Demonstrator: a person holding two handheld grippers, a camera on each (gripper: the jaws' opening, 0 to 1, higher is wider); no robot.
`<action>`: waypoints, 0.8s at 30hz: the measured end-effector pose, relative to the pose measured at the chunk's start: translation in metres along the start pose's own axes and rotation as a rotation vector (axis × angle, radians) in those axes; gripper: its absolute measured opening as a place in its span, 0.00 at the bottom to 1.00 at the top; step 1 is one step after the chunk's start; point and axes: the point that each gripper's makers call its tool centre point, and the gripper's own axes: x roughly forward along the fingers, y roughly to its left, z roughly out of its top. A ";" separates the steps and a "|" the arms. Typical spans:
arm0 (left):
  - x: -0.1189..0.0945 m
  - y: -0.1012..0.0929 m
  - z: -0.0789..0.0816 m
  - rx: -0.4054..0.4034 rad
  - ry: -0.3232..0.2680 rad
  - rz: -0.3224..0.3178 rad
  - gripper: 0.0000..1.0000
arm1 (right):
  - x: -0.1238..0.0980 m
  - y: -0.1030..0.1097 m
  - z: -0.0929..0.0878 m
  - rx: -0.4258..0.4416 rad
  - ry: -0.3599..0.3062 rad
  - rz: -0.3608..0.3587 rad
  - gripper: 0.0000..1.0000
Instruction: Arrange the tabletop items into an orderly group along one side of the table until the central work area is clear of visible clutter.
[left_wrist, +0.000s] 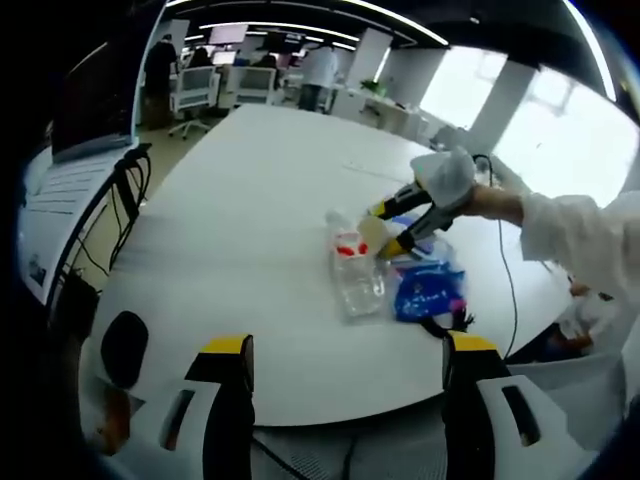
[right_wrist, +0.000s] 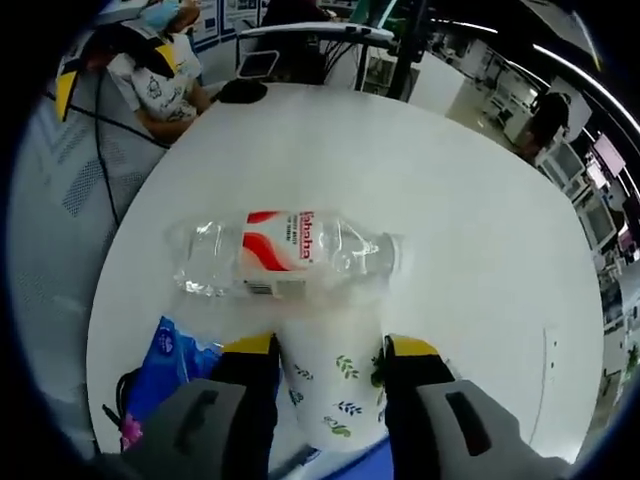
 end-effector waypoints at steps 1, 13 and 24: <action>0.000 0.000 0.000 0.000 0.000 0.001 0.74 | -0.001 -0.001 0.000 -0.001 -0.007 -0.006 0.37; -0.001 -0.001 0.000 -0.008 -0.002 0.002 0.74 | -0.017 -0.029 0.007 0.134 -0.201 -0.129 0.34; -0.001 0.000 -0.001 -0.009 0.002 0.004 0.74 | -0.041 -0.061 0.018 0.392 -0.501 -0.235 0.34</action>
